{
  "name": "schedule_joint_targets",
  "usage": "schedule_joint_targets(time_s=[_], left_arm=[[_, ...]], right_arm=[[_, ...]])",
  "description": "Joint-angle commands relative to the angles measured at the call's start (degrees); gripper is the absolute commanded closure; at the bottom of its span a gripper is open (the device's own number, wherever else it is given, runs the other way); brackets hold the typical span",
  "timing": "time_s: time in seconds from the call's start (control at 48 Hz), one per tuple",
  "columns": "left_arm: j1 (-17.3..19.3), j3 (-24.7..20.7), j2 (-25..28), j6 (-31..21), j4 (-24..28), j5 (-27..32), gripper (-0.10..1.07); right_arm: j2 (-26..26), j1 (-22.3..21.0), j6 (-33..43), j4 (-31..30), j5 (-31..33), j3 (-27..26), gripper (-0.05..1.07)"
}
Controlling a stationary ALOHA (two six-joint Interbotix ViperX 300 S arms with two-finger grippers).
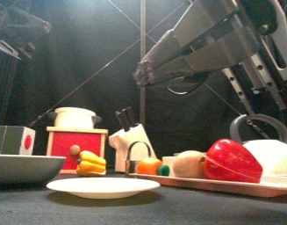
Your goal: Grab small plate
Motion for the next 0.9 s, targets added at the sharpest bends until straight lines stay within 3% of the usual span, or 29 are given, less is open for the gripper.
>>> schedule_joint_targets(time_s=[0.0, 0.312, 0.688, 0.875], left_arm=[[-0.8, -0.5, 0.1, -0.1, -0.6, -1.0, 1.00], [-1.2, 0.0, 0.1, -0.1, -4.9, -1.6, 1.00], [-1.2, 0.4, 0.1, -0.1, -5.4, -1.6, 1.00], [-1.2, 0.4, 0.1, -0.1, -6.1, -1.6, 1.00]], right_arm=[[-0.8, 0.4, -0.1, 1.8, -0.1, -2.1, 1.00], [-0.2, 0.8, -0.1, 3.7, 4.2, -3.9, 1.00], [-1.1, -2.3, 0.2, -1.9, 17.9, -7.6, 1.00], [-0.9, -4.5, 0.4, -5.4, 28.6, -10.8, 1.00]])
